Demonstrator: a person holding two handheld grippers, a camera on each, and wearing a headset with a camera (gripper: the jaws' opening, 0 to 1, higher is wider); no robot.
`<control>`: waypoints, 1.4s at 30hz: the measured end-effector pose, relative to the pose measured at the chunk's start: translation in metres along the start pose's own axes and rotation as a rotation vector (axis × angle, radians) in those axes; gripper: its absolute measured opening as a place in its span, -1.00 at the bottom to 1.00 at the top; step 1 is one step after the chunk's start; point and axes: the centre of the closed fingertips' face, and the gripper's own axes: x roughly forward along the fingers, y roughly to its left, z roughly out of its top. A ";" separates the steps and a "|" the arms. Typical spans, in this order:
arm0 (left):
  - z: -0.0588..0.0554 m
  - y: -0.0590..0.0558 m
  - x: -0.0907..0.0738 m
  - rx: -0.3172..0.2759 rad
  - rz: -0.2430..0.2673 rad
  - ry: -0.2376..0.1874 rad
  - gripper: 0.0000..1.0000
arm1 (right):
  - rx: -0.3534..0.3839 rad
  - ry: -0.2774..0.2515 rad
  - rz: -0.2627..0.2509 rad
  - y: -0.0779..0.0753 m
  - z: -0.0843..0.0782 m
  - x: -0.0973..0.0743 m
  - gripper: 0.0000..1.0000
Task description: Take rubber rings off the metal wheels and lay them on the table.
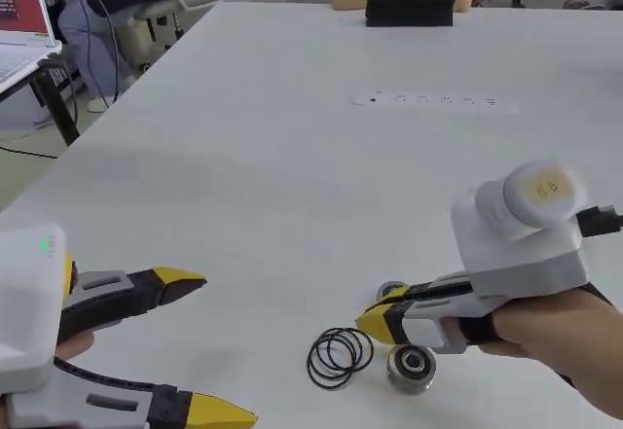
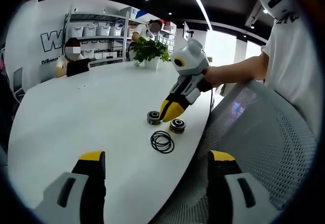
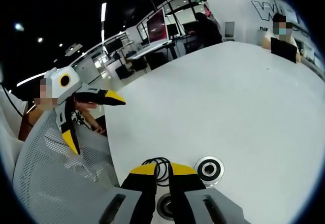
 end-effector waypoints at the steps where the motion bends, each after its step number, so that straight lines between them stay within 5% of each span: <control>1: 0.000 0.000 0.000 0.000 -0.002 -0.001 0.62 | -0.002 -0.004 -0.003 0.000 0.001 -0.001 -0.90; 11: 0.000 0.001 0.002 0.000 -0.010 -0.005 0.62 | -0.077 -0.023 -0.028 0.001 0.012 -0.013 -0.87; 14: 0.001 0.001 0.002 -0.001 -0.011 -0.009 0.63 | 0.010 -0.086 0.030 0.009 0.025 -0.017 -0.84; 24: 0.002 0.000 0.003 0.004 -0.027 -0.008 0.64 | -0.015 -0.146 -0.017 0.001 0.052 -0.046 -0.71; 35: 0.005 -0.003 0.004 0.016 -0.045 -0.008 0.66 | -0.149 -0.114 -0.071 0.002 0.045 -0.069 -0.37; 42: 0.007 -0.003 0.003 0.022 -0.040 -0.011 0.67 | -0.179 -0.159 -0.068 0.004 0.041 -0.096 -0.17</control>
